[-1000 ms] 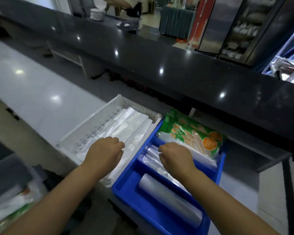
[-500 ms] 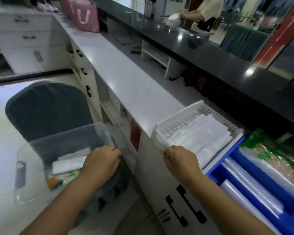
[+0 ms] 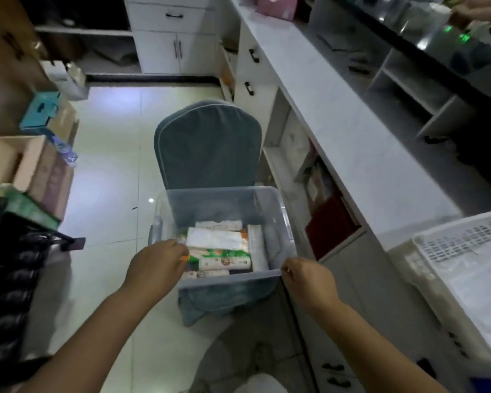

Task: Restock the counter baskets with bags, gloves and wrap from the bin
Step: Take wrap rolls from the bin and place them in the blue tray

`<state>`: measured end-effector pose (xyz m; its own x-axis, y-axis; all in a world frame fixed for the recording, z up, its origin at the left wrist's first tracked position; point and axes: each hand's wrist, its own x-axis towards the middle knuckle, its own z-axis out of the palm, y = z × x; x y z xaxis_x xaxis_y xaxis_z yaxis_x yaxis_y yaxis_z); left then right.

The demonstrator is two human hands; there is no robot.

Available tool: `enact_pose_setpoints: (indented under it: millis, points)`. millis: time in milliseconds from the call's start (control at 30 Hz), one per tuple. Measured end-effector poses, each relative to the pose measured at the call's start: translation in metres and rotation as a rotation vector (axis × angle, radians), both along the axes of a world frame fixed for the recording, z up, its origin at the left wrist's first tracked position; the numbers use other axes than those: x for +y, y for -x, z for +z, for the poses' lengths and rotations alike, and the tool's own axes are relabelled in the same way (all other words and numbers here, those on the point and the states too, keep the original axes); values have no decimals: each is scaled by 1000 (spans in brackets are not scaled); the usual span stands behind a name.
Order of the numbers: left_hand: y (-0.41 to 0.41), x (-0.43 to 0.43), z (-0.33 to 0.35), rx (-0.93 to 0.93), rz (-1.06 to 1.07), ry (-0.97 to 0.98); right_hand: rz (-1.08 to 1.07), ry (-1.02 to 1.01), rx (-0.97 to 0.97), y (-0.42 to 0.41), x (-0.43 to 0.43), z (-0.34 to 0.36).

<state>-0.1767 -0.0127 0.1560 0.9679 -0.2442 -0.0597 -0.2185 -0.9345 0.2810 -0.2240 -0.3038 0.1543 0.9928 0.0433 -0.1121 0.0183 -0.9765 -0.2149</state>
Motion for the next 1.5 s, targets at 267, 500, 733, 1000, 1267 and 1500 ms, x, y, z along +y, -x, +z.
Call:
enact_pose_setpoints:
  millis: [267, 500, 733, 1000, 1267, 1500]
  points:
    - [-34, 27, -45, 119, 131, -43, 73, -42, 225, -90, 20, -80]
    - [-92, 31, -91, 181, 217, -44, 114, -26, 495, -176, 29, -171]
    - [-128, 24, -134, 235, 263, -65, 230, 142, 606, -218, 37, -268]
    - [-126, 25, -178, 322, 280, -58, 337, 259, 647, -222, 37, -347]
    - [-125, 13, -196, 325, 327, -16, 391, 194, 604, -231, 29, -357]
    - [-133, -15, -189, 322, 206, -36, 547, -21, 558, -229, 24, -306]
